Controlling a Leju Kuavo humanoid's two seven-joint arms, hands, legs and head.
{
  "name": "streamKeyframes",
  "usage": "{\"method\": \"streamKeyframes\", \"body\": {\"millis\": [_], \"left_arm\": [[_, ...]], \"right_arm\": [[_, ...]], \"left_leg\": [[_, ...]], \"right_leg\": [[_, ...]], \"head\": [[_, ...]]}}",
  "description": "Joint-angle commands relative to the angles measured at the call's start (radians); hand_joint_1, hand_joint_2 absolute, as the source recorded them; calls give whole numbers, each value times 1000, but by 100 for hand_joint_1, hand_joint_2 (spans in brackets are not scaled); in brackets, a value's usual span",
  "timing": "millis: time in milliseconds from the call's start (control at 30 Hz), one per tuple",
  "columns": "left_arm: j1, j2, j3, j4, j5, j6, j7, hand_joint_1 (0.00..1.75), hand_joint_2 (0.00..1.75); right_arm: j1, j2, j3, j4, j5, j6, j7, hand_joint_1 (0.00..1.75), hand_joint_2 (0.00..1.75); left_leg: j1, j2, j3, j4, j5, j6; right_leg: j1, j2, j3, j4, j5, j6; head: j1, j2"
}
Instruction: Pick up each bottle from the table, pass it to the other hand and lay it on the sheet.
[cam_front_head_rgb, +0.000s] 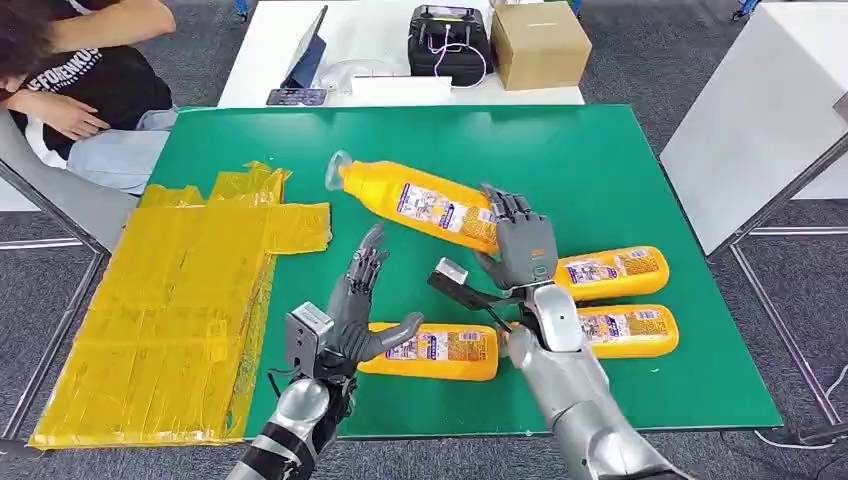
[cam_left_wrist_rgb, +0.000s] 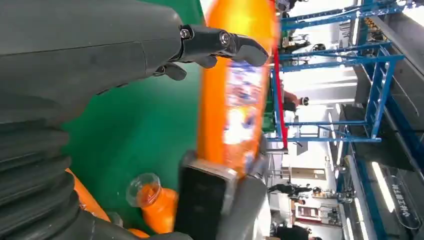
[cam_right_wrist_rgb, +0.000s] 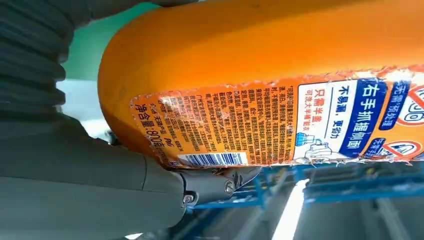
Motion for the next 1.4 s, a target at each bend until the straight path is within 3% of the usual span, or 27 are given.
{"method": "streamKeyframes", "body": {"millis": [33, 100, 233, 267, 300, 400, 500, 700, 733, 767, 800, 1233, 1267, 1300, 1400], "left_arm": [[10, -4, 51, 9, 20, -12, 18, 0, 175], [11, -6, 66, 10, 54, -42, 27, 0, 175], [13, 2, 114, 25, 120, -92, 48, 0, 175], [16, 4, 123, 27, 129, -99, 49, 0, 175], [17, 5, 134, 32, 139, -110, 52, 0, 175], [20, 7, 152, 41, 157, -128, 54, 0, 175], [20, 8, 160, 44, 161, -128, 53, 0, 175], [22, 6, 166, 42, 170, -133, 52, 0, 175], [21, 6, 167, 42, 171, -135, 51, 0, 175], [22, 6, 167, 43, 171, -133, 51, 0, 175], [22, 6, 167, 44, 171, -132, 51, 0, 175], [17, 4, 170, 49, 174, -127, 51, 0, 175], [16, 4, 170, 50, 174, -127, 51, 0, 175], [15, 4, 170, 51, 177, -126, 51, 0, 175], [6, -1, 177, 62, 197, -127, 52, 0, 175]], "right_arm": [[35, 74, -174, -83, -90, -46, -58, 175, 175], [38, 80, -150, -67, -181, -46, -100, 175, 175], [102, 67, 24, -138, -436, 55, -131, 175, 175], [117, 68, 50, -157, -481, 95, -136, 175, 175], [136, 65, 85, -183, -535, 141, -141, 175, 175], [183, 60, 150, -237, -806, 453, -185, 175, 175], [208, 57, 203, -249, -852, 533, -197, 175, 175], [216, 53, 245, -254, -874, 581, -197, 175, 175], [220, 56, 257, -254, -873, 583, -197, 175, 175], [224, 58, 270, -255, -874, 586, -198, 175, 175], [228, 61, 286, -254, -874, 588, -197, 175, 175], [220, 55, 333, -222, -836, 567, -182, 175, 175], [220, 56, 338, -215, -836, 569, -182, 175, 175], [218, 53, 352, -206, -826, 571, -182, 175, 175], [210, 50, 397, -170, -801, 576, -179, 175, 175]], "left_leg": [[0, 2, 6, -1, -2, -1], [0, 2, 4, -1, -1, 0], [0, 2, 3, -1, -1, -1], [1, 6, 11, -1, -4, -2], [0, 3, 5, -1, -2, -1], [0, 3, 4, -1, -2, -1], [0, 2, 4, -2, -1, -1], [1, 2, 3, -2, -1, -1], [1, 2, 2, -1, -1, -1], [1, 4, 11, -1, -4, -1], [1, 3, 4, -2, -2, -1], [0, 2, 3, -2, -1, -1], [1, 4, 11, -2, -4, -2], [1, 2, 4, -2, -1, -1], [1, 2, 4, -2, -1, -1]], "right_leg": [[1, 1, 6, -2, -1, -1], [0, 1, 4, -1, -1, 0], [0, 2, 3, -1, 0, 0], [1, 3, 11, -3, -2, -1], [1, 2, 5, -2, -1, -1], [0, 2, 4, -2, -1, -1], [1, 1, 4, -2, -1, -1], [1, 1, 3, -2, -1, -1], [1, 1, 2, -1, -1, -1], [2, 2, 11, -3, -3, -1], [1, 2, 4, -2, -1, -1], [0, 1, 3, -1, -1, -1], [2, 2, 12, -3, -3, -1], [1, 1, 4, -2, -1, -1], [1, 1, 4, -2, -1, -1]], "head": [[0, 0], [0, 0], [0, 0], [0, 0], [0, 0], [0, 0], [0, 0], [0, 0], [0, 0], [0, 0], [0, 0], [0, 0], [0, 0], [0, 0], [0, 0]]}}
